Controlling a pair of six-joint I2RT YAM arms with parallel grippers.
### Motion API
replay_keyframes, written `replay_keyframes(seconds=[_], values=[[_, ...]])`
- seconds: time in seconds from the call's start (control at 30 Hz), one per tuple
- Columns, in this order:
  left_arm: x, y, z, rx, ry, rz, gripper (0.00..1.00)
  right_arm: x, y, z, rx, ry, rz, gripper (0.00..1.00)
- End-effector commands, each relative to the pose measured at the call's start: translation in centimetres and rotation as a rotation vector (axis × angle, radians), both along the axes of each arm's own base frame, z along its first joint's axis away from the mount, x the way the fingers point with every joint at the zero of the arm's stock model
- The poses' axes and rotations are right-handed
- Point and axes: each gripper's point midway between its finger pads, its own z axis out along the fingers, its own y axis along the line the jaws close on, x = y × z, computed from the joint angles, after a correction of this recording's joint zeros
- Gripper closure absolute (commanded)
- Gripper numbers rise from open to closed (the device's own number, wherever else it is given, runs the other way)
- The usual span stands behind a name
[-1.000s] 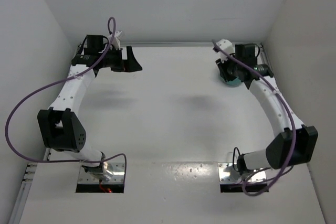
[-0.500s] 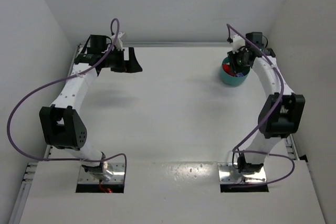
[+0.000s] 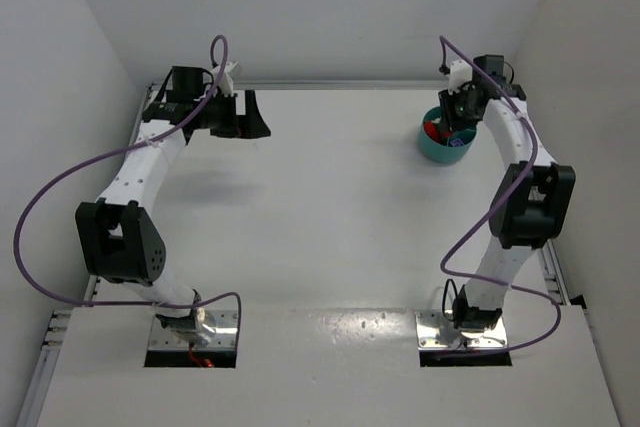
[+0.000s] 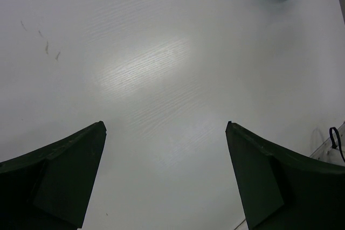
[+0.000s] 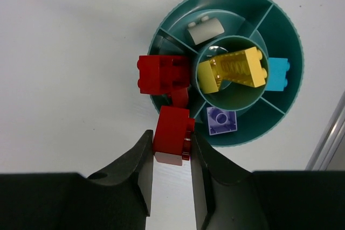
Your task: Sort the legos into containers by color
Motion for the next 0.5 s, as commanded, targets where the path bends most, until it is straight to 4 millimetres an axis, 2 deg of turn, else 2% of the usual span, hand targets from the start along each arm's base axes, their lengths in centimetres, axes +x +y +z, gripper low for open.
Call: replay_keyframes(seconds=[0.0,0.47], values=[[0.9,-0.3,1.1,0.000,-0.044,-0.005,0.00,1.4,-0.5,1.1,0.021,-0.039,-0.013,1.00],[1.0,-0.4,0.6,0.012,-0.036,0.000,0.00,2.5,-0.9,-0.8,0.033,-0.002,-0.018,1.00]])
